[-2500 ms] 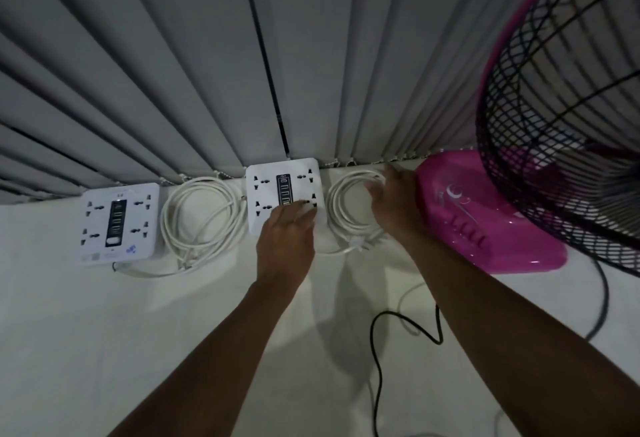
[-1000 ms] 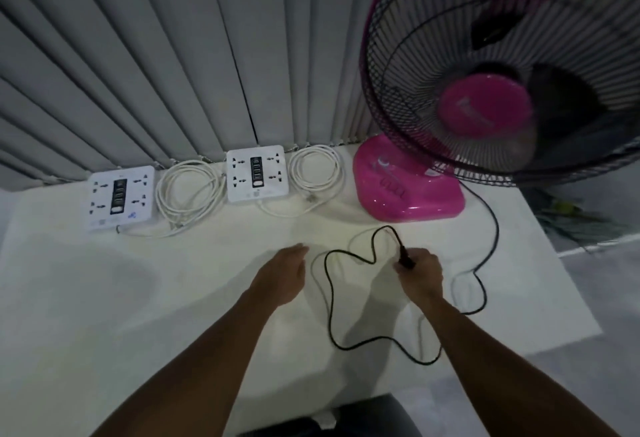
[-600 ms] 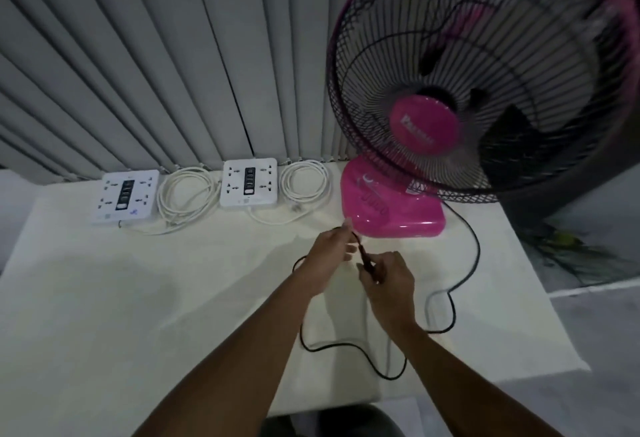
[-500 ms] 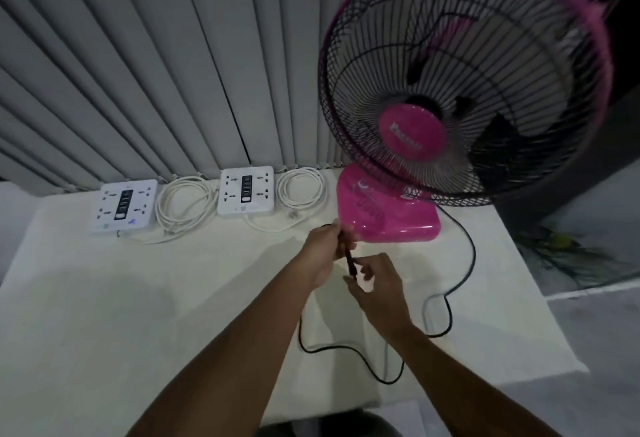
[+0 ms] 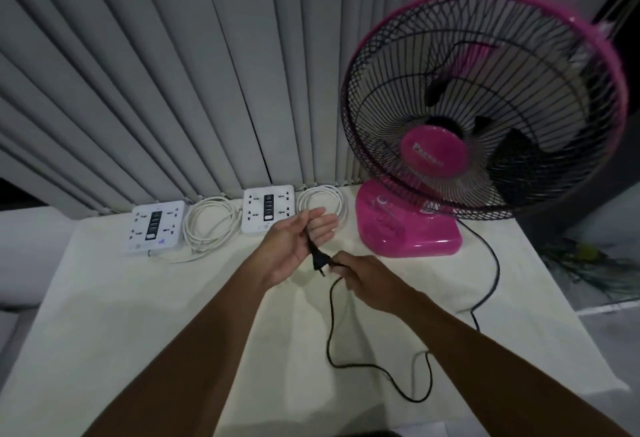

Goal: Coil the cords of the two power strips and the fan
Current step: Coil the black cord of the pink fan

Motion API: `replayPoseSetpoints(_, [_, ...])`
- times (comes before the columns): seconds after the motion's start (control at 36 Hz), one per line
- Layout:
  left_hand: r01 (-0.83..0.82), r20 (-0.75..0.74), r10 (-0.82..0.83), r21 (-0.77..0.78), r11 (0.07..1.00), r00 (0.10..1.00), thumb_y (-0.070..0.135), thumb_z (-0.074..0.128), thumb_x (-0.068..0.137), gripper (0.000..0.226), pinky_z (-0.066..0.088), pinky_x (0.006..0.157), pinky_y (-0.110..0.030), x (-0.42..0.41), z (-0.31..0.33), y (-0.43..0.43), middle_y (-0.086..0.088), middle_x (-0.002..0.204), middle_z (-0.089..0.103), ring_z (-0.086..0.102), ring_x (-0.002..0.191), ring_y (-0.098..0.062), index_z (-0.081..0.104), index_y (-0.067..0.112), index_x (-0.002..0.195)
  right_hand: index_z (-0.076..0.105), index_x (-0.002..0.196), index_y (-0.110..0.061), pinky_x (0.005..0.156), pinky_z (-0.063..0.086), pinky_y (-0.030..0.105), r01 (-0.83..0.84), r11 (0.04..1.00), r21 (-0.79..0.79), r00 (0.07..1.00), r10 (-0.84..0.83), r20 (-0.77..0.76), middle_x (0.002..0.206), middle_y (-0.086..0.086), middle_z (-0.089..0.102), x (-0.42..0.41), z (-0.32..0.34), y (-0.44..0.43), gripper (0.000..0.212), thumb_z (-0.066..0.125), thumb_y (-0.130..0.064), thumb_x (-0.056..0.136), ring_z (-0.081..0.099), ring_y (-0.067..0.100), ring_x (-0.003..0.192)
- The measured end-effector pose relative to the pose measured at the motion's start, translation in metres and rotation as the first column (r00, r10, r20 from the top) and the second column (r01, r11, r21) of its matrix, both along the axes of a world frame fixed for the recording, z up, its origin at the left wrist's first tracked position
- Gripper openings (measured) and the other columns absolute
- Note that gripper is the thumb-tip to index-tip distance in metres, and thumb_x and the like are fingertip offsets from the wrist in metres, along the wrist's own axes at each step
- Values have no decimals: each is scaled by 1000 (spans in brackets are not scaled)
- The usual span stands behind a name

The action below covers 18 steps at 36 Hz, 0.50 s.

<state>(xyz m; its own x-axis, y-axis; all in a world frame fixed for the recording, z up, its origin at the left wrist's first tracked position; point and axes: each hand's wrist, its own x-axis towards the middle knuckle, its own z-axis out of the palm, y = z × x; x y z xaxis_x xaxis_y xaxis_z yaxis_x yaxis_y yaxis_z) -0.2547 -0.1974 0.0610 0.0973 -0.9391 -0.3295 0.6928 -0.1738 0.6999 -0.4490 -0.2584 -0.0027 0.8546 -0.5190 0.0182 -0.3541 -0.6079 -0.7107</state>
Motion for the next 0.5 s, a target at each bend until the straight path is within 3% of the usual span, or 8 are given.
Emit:
replayPoseSetpoints(0.11, [-32, 101, 39, -68, 997, 994, 16, 42, 104, 39, 45, 107, -45, 11, -10, 9, -22, 135, 59, 55, 128, -35, 45, -6, 136, 56, 101, -21, 53, 42, 34, -9, 998, 61, 992, 1, 129, 64, -5, 50, 8, 23, 2, 19, 43, -33, 107, 47, 12, 54])
replayPoseSetpoints(0.19, [-21, 164, 31, -60, 998, 986, 13, 44, 103, 37, 46, 105, -44, 14, -13, 12, -22, 134, 59, 56, 127, -34, 47, -5, 135, 60, 100, -17, 55, 44, 35, 15, 992, 123, 982, -38, 186, 66, -2, 53, 11, 40, -3, 27, 44, -38, 106, 50, 18, 56])
replayPoseSetpoints(0.28, [9, 214, 2, -51, 999, 977, 11, 46, 102, 37, 47, 105, -43, 16, -12, 14, -21, 132, 61, 58, 125, -33, 47, -5, 135, 67, 96, -20, 58, 43, 24, 11, 988, 155, 987, -36, 158, 70, -18, 60, 14, 54, -5, 24, 51, -36, 104, 53, 7, 59])
replayPoseSetpoints(0.33, [56, 283, -47, -24, 998, 958, 11, 47, 102, 35, 48, 104, -40, 15, -10, 15, -18, 128, 65, 60, 122, -30, 51, -3, 134, 72, 89, -23, 60, 47, 30, 39, 984, 175, 990, -62, 124, 70, -12, 66, 19, 60, -5, 19, 60, -33, 99, 58, 14, 61])
replayPoseSetpoints(0.39, [108, 408, -110, 28, 994, 906, 16, 50, 102, 32, 52, 99, -38, 10, -6, 14, -17, 117, 70, 67, 110, -27, 59, 0, 128, 74, 79, -24, 60, 50, 35, 75, 971, 227, 986, -106, 126, 68, -1, 70, 24, 66, -5, 18, 67, -28, 95, 60, 19, 59])
replayPoseSetpoints(0.5, [126, 593, -179, 130, 983, 785, 28, 40, 106, 36, 50, 79, -35, -5, -2, 14, -19, 71, 64, 65, 74, -29, 65, 5, 95, 71, 66, -24, 46, 38, 19, 137, 886, 443, 949, -246, 199, 51, -9, 57, 30, 83, -24, 27, 69, -21, 92, 47, 5, 46])
